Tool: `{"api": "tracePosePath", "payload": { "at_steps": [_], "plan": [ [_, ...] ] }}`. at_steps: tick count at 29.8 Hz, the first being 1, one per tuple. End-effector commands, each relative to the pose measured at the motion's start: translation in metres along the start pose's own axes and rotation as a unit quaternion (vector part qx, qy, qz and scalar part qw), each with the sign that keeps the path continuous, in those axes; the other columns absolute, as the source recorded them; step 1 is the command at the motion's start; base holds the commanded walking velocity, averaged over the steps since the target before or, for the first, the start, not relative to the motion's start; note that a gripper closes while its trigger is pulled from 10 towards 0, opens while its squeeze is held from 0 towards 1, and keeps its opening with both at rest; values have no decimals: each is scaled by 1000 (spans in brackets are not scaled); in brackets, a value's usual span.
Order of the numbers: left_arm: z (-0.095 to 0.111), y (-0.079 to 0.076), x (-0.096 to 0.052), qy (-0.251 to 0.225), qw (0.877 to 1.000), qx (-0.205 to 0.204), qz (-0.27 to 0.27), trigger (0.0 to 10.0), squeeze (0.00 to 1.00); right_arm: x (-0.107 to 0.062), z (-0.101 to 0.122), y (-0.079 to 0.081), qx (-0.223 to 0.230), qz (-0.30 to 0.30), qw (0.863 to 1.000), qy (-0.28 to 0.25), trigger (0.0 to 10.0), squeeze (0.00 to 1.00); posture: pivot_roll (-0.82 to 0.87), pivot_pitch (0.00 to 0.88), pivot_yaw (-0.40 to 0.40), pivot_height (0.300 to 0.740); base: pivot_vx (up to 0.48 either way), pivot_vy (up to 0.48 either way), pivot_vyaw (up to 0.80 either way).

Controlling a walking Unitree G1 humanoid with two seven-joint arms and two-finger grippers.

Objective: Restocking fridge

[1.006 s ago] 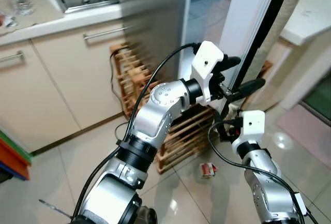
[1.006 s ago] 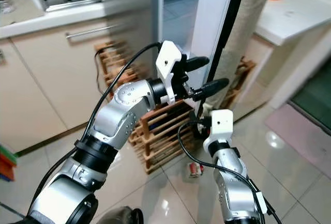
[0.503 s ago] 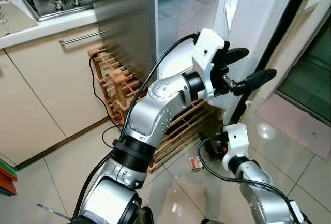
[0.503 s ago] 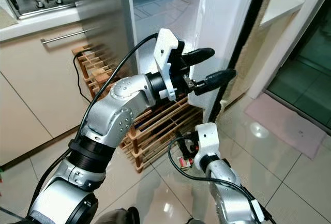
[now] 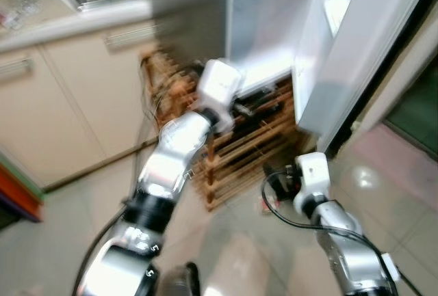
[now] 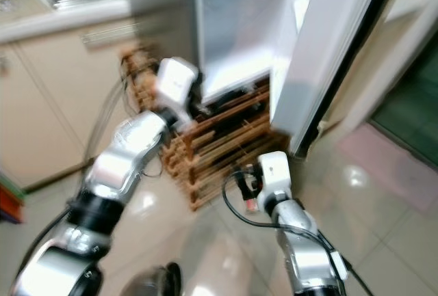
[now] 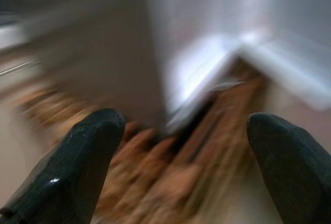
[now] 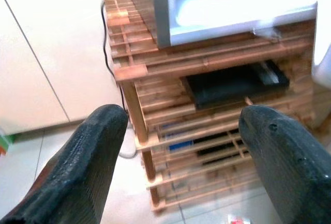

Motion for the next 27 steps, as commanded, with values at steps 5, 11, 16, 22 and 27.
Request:
{"api": "tracePosePath", "payload": {
  "at_steps": [5,11,16,22,27],
  "plan": [
    [-26,29,-9,26,993,68,97,10000,0,8,12,-18,-6,-40,999,-24,10000,59,78,29,22,740,0,0,0],
    [-62,55,-28,71,979,63,181,10000,0,8,23,-50,-21,-119,991,-54,10000,47,83,18,18,740,0,0,0],
    [-66,54,-29,74,978,59,184,10000,0,9,29,-68,-33,-155,985,-66,10000,35,83,13,17,740,0,0,0],
    [-67,55,-27,71,978,62,188,10000,0,4,30,-105,-61,-206,975,-62,10000,35,80,14,20,740,0,0,0],
    [-68,56,-27,72,976,63,194,10000,0,6,32,-117,-53,-199,977,-62,10000,35,80,15,19,740,0,0,0]
  ]
}}
Point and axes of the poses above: a point about 5 cm out from each wrist's last joint towards the gripper, its own x axis pointing out of the wrist towards the gripper, its own z axis along the axis of the wrist's last joint, y = z × x, the point moved 4 cm from there along x, pointing out of the wrist towards the gripper, and after that the axes turned 3 degrees about -x, right-handed, at the moved point
